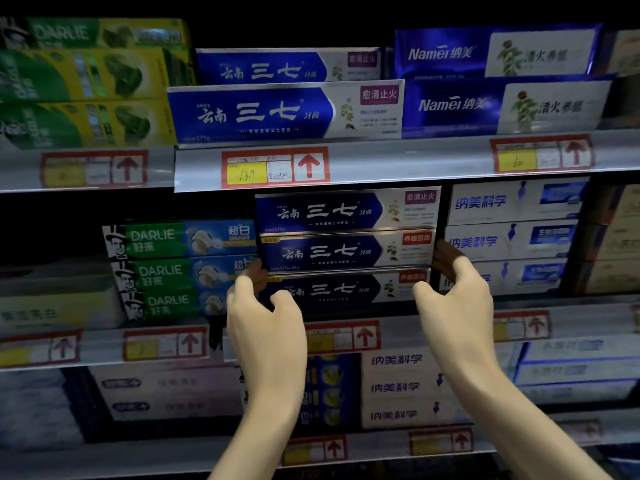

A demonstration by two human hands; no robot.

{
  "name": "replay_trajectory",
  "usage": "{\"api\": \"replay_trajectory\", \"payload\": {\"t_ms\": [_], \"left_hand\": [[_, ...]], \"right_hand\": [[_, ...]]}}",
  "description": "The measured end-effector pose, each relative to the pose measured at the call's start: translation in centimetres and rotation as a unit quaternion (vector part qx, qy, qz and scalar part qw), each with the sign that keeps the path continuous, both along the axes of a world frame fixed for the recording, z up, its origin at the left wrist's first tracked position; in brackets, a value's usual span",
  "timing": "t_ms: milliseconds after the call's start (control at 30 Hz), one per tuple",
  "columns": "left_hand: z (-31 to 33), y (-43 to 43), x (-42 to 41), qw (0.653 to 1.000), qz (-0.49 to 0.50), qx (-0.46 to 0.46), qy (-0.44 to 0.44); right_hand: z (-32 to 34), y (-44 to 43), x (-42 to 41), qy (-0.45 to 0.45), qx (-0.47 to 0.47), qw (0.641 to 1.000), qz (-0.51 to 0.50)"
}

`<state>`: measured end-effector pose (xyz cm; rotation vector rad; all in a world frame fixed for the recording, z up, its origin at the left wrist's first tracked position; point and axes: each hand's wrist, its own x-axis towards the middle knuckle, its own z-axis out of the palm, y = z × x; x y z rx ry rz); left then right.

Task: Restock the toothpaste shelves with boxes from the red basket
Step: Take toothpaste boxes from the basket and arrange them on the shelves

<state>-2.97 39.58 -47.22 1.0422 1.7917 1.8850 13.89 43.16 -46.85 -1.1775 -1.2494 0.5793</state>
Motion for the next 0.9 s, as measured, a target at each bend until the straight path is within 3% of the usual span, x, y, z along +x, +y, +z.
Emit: {"api": "replay_trajectory", "payload": {"t_ms": [900], "left_hand": [[0.0,0.6,-0.4,0.998,0.009,0.054,-0.014]], "right_hand": [[0.4,0.1,0.9,-0.019,0.008,0.999,0.036]]}}
